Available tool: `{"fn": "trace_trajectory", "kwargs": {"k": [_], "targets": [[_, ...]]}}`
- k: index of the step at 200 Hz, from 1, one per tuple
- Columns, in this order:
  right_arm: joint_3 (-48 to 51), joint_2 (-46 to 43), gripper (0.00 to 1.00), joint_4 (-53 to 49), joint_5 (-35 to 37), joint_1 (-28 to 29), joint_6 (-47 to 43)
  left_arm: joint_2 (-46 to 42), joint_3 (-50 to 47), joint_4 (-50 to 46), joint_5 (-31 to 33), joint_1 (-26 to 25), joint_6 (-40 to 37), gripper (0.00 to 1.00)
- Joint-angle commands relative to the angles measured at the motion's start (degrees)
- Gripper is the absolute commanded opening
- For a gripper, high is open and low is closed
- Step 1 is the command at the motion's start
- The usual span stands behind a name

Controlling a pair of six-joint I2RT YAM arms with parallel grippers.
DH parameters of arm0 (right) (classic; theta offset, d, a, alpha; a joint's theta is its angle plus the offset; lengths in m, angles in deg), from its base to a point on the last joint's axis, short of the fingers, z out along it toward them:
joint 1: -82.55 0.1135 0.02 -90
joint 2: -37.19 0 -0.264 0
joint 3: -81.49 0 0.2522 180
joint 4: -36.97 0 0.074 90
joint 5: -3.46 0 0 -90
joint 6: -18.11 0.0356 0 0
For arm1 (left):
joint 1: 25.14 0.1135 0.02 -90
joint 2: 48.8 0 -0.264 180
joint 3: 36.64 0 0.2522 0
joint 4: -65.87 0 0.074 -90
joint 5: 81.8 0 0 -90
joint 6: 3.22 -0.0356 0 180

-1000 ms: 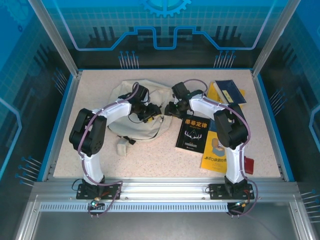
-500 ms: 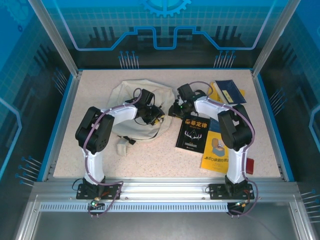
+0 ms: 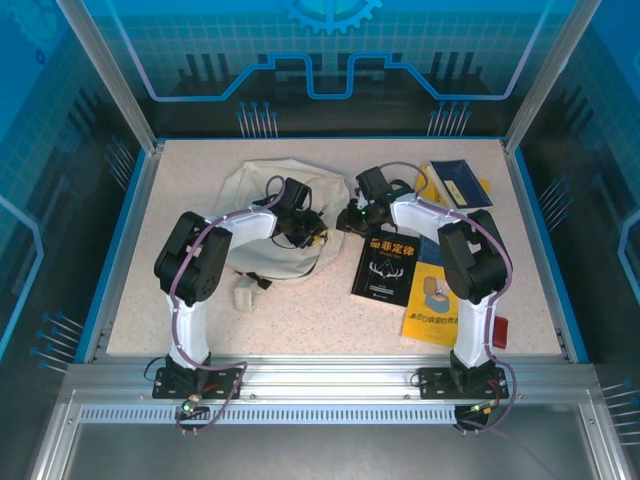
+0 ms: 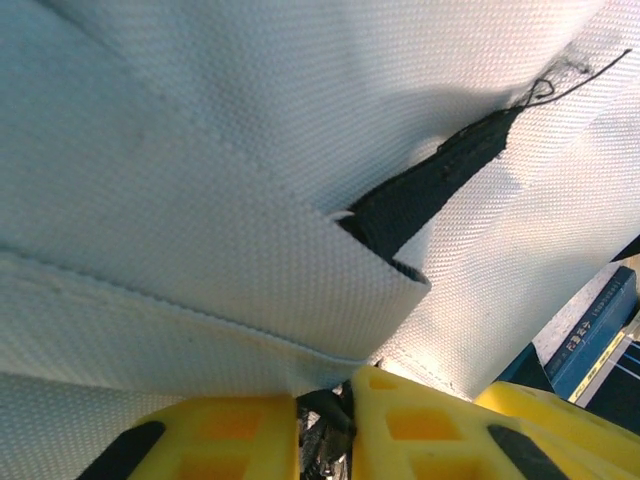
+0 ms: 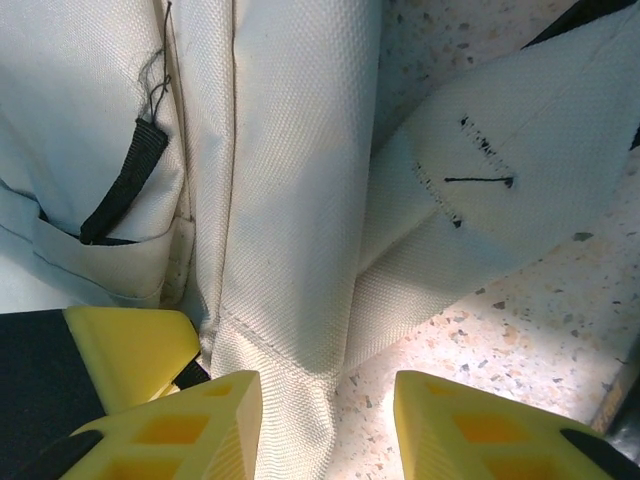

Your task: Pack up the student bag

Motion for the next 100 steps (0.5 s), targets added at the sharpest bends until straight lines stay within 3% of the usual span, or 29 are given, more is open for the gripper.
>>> {"fn": "trace_trajectory", "kwargs": {"k": [1,28,100], "targets": [[-0.8,-0.2,0.40,0.1,-1.6,-0.3,0.5,-0.4,0.7,0.6,2.0,-0.3,0.7,0.14],[-2.8,1.7,0.40,-0.1,-2.8,-0.2,0.5,-1.6,-0.3,0.4,2.3,-0.3,-0.4,0.00],[-10.8,8.0,0.44,-5.0,-3.4,-0.2,-0.6,-6.1,-3.0,-0.5,0.2,-0.3,-3.8,0.00]]}}
